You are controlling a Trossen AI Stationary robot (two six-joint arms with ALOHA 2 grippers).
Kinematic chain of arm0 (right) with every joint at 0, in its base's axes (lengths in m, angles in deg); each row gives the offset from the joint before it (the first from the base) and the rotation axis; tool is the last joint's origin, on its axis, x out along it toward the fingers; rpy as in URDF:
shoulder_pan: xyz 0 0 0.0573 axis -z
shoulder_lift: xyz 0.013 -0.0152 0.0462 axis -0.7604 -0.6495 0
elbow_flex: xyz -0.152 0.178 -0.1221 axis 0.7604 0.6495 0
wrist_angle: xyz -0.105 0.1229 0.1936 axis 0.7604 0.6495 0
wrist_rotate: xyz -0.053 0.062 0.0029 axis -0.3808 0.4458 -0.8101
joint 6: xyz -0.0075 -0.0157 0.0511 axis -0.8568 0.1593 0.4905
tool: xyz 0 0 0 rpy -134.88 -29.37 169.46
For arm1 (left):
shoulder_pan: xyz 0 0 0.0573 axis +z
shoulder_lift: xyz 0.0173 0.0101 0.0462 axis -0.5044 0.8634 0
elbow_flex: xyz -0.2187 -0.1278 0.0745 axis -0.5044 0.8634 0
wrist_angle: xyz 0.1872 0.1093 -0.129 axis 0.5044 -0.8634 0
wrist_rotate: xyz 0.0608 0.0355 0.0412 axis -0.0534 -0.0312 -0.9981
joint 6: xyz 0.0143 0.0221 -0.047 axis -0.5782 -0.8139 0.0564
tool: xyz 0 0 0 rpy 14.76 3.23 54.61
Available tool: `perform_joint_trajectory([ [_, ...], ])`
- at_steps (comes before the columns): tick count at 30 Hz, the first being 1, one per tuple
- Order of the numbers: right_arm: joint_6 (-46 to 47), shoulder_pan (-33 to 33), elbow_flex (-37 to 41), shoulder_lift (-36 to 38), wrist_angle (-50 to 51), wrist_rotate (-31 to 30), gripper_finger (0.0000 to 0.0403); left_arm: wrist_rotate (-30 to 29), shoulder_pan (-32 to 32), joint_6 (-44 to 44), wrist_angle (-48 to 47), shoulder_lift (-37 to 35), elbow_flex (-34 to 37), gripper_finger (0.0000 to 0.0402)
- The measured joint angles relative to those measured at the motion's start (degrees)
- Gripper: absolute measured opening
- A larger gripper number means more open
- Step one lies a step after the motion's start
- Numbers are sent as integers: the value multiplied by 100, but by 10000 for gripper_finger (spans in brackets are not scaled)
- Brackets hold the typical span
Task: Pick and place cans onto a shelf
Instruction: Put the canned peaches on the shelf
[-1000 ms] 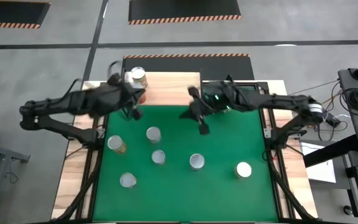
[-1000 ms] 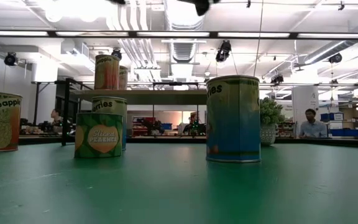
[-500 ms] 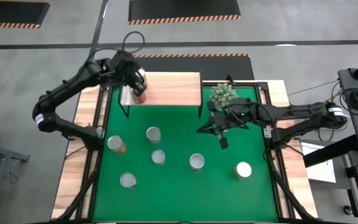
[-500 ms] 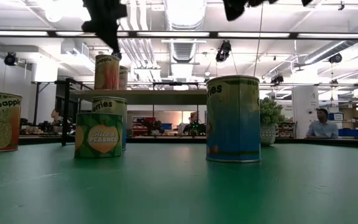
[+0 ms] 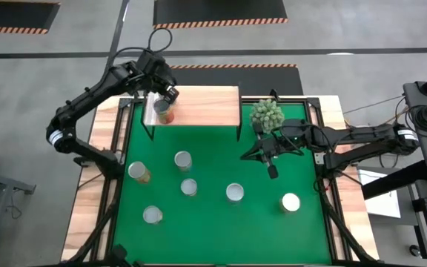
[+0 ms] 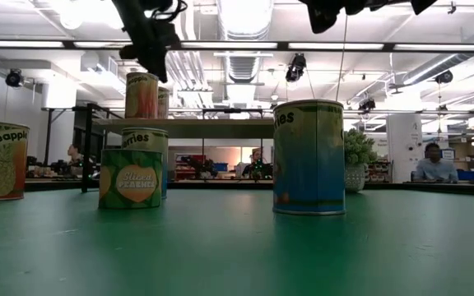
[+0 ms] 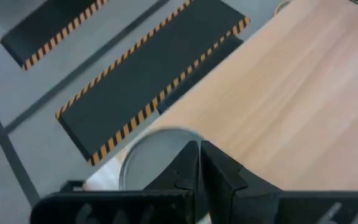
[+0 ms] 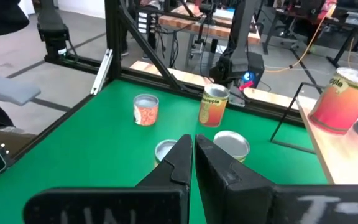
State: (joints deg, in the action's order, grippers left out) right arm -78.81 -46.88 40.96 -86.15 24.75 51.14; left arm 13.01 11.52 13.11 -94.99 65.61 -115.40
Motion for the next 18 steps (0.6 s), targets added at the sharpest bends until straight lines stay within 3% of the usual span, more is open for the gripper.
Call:
perform_joint_trajectory([
  [18, 26, 0, 0, -48, 2, 0, 9, -26, 95, 3, -501, 147, 4, 0],
])
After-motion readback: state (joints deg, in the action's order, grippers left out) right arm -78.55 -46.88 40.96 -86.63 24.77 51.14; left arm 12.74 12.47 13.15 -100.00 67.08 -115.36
